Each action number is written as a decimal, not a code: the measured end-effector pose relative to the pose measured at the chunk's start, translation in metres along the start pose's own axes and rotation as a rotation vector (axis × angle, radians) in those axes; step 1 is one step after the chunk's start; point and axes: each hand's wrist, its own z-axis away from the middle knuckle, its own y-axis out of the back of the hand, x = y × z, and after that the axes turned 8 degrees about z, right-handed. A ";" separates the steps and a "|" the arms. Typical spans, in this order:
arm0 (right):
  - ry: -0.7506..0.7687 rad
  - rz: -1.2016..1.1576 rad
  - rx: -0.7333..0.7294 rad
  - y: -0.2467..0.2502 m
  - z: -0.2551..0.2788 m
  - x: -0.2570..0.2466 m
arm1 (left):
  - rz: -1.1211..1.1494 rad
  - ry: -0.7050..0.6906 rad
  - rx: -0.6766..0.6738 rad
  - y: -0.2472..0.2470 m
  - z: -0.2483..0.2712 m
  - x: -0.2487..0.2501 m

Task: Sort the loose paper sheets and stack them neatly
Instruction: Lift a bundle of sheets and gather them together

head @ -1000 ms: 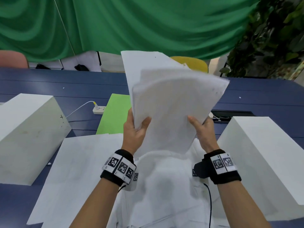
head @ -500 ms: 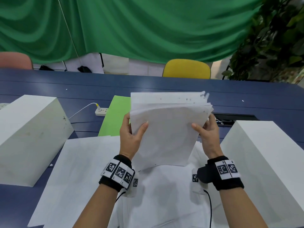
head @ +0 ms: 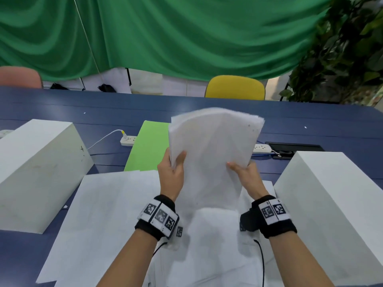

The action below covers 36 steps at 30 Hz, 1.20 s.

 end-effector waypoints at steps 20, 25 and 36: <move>-0.387 0.798 -0.388 -0.007 0.014 0.125 | -0.920 0.763 -0.264 0.106 0.054 -0.108; -0.400 0.796 -0.346 -0.009 0.015 0.138 | -0.871 0.759 -0.273 0.097 0.063 -0.110; -0.369 0.750 -0.149 -0.005 0.018 0.149 | -0.950 0.746 -0.227 0.082 0.076 -0.107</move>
